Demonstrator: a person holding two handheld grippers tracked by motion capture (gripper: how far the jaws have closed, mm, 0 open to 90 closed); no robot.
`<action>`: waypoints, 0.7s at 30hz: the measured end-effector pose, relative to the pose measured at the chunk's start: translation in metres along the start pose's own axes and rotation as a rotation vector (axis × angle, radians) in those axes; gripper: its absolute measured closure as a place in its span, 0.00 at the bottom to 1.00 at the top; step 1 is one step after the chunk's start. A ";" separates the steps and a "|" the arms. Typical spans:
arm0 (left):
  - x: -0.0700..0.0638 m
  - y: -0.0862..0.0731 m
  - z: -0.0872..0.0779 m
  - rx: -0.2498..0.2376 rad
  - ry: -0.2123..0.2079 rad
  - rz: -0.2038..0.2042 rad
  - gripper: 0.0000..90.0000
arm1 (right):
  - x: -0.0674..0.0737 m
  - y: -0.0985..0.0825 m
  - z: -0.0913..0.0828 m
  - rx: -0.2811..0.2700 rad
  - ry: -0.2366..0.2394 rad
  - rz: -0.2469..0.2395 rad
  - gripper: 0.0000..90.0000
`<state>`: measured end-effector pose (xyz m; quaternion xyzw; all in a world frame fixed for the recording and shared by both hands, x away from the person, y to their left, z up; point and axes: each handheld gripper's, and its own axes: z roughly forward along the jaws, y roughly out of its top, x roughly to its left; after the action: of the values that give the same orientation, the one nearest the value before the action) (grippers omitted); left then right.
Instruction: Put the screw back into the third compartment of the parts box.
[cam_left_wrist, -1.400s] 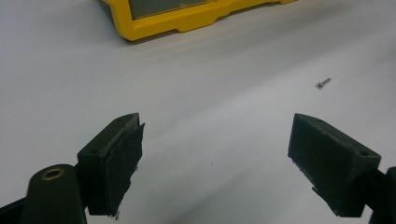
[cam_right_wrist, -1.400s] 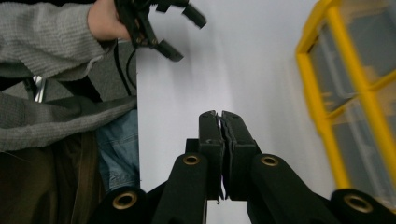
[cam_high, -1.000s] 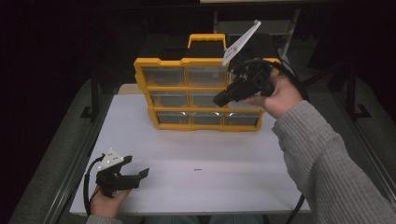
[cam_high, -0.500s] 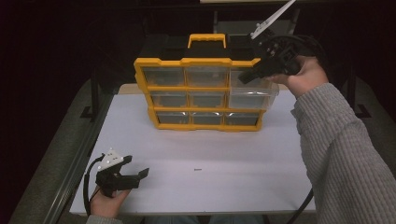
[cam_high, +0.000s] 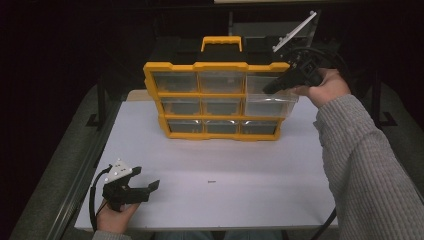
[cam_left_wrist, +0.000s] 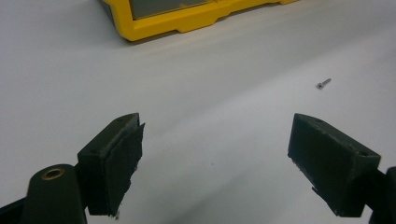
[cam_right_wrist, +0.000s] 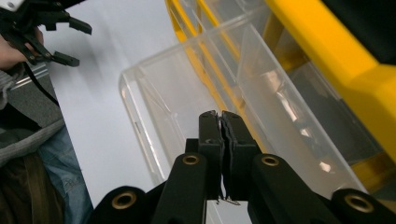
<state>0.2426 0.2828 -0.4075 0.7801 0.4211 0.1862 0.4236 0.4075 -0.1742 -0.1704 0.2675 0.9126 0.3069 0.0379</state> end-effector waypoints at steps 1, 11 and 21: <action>0.000 0.000 0.000 0.000 0.000 0.000 0.19 | -0.001 0.000 0.001 -0.003 -0.004 0.000 0.92; -0.001 0.000 0.001 -0.001 -0.002 -0.010 0.19 | 0.006 0.002 -0.008 -0.048 0.011 -0.011 0.86; -0.001 0.000 0.001 0.006 -0.003 -0.004 0.19 | 0.026 0.010 -0.024 -0.107 0.021 -0.051 0.84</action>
<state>0.2423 0.2818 -0.4079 0.7809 0.4226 0.1826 0.4222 0.3844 -0.1676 -0.1429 0.2383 0.9019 0.3568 0.0503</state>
